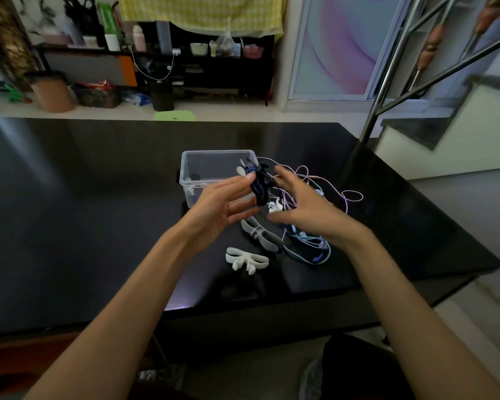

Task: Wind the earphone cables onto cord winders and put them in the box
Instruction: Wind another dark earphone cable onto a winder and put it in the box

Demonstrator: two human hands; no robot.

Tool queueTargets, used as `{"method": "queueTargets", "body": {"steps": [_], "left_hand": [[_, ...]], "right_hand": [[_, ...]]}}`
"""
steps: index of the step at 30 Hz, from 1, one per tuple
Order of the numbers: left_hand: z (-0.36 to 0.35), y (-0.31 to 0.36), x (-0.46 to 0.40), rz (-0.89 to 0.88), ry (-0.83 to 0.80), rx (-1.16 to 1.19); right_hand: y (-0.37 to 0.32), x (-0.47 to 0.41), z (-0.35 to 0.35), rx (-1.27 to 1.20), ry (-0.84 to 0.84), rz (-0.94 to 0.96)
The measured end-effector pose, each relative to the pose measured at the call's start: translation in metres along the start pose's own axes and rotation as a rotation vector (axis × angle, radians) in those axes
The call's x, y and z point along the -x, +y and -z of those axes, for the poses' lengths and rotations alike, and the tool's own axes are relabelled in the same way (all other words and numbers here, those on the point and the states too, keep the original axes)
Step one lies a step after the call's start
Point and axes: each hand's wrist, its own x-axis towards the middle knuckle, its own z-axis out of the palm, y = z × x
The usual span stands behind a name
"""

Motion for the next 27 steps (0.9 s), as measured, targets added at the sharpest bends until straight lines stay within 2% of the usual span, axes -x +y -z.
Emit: {"method": "queueTargets", "body": {"steps": [2,5,7,11,16,17,20,23,27], "left_hand": [[0.000,0.001,0.001,-0.001,0.018,0.052],[0.006,0.000,-0.002,-0.043,0.173,0.174],[0.010,-0.001,-0.004,-0.074,0.282,0.253],[0.011,-0.001,-0.005,-0.095,0.367,0.387],[0.012,-0.001,-0.004,-0.103,0.448,0.452],[0.014,-0.001,-0.005,-0.107,0.466,0.437],[0.020,-0.004,-0.004,-0.115,0.531,0.369],[0.021,-0.006,-0.004,-0.117,0.541,0.341],[0.017,0.000,-0.002,-0.131,0.416,0.383]], "right_hand": [[0.002,-0.005,-0.011,-0.150,-0.014,0.044],[0.001,-0.007,-0.015,-0.313,0.085,-0.030],[0.005,-0.009,-0.011,-0.209,0.155,-0.030],[0.011,-0.007,-0.009,0.085,0.235,0.048],[0.015,-0.002,0.002,-0.128,0.134,0.013],[0.018,-0.001,0.004,-0.108,0.135,0.010],[0.027,-0.001,0.010,0.077,0.297,0.047],[0.030,0.002,0.013,-0.014,0.315,0.019],[0.031,0.003,0.011,-0.308,0.244,-0.255]]}}
